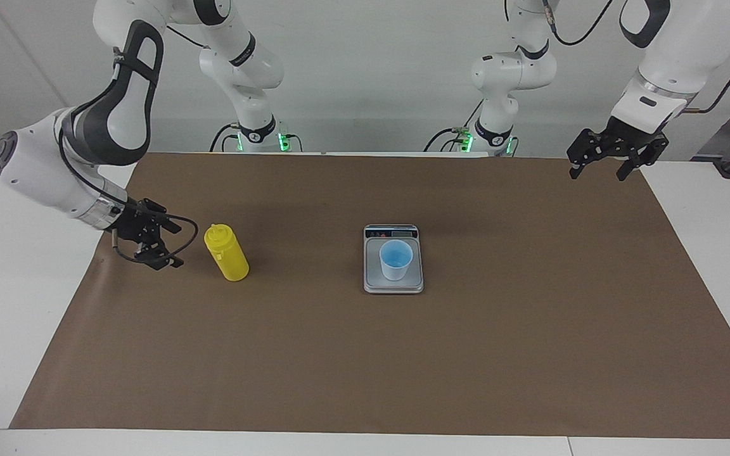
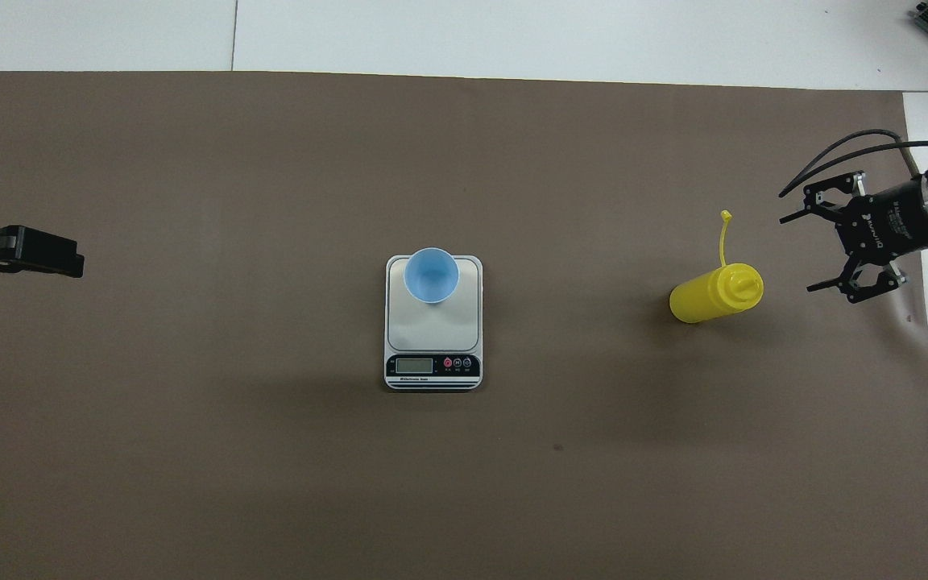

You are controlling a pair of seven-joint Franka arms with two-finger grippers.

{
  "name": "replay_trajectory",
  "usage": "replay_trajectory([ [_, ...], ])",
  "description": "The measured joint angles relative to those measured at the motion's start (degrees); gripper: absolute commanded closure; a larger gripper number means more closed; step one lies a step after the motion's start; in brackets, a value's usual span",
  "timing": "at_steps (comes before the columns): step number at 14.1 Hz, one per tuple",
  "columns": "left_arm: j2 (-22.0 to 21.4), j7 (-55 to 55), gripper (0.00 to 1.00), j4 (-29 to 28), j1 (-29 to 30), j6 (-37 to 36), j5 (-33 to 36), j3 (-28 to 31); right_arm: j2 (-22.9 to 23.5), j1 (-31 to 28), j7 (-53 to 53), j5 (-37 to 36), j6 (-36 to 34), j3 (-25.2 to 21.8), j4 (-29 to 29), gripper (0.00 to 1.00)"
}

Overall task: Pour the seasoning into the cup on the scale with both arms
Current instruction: 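Lower the right gripper onto the yellow bottle and grasp it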

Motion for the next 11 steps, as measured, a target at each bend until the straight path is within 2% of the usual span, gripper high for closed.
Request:
replay_trajectory([
  [3, 0.0, 0.18, 0.0, -0.05, 0.0, -0.52, -0.07, 0.0, 2.19, 0.02, 0.63, 1.55, -0.01, 0.06, -0.69, 0.0],
  [11, -0.62, 3.14, 0.0, -2.07, 0.02, -0.78, -0.07, 0.04, 3.98, -0.64, 0.57, 11.9, 1.01, 0.02, -9.24, 0.0],
])
